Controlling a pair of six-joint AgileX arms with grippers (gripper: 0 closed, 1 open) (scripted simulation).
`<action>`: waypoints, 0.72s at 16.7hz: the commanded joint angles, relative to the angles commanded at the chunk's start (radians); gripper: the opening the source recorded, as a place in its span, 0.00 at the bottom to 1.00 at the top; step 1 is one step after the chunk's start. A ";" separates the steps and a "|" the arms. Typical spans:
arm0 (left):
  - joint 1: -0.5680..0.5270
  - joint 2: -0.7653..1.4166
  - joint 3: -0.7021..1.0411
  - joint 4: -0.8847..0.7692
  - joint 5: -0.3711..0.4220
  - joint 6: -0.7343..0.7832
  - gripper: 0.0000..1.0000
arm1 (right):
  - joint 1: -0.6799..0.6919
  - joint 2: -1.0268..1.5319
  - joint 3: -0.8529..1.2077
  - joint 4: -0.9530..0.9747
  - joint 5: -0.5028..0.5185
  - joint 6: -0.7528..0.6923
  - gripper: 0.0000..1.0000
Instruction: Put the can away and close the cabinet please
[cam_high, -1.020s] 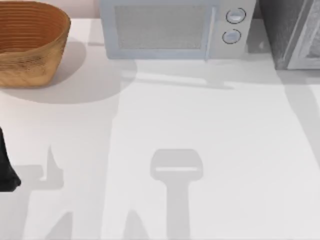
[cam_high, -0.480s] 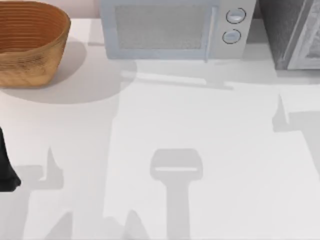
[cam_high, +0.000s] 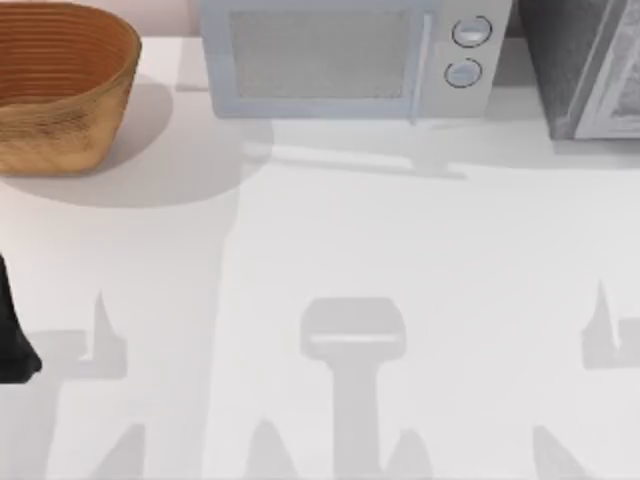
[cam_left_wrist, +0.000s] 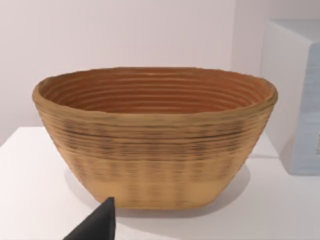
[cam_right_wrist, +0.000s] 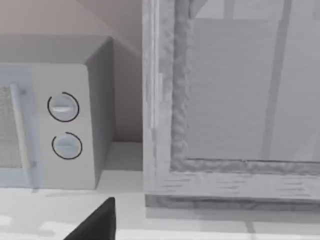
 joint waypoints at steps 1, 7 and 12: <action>0.000 0.000 0.000 0.000 0.000 0.000 1.00 | -0.002 -0.034 -0.044 0.007 0.003 0.004 1.00; 0.000 0.000 0.000 0.000 0.000 0.000 1.00 | -0.005 -0.088 -0.116 0.017 0.008 0.010 1.00; 0.000 0.000 0.000 0.000 0.000 0.000 1.00 | -0.032 -0.050 -0.105 0.048 -0.023 0.011 1.00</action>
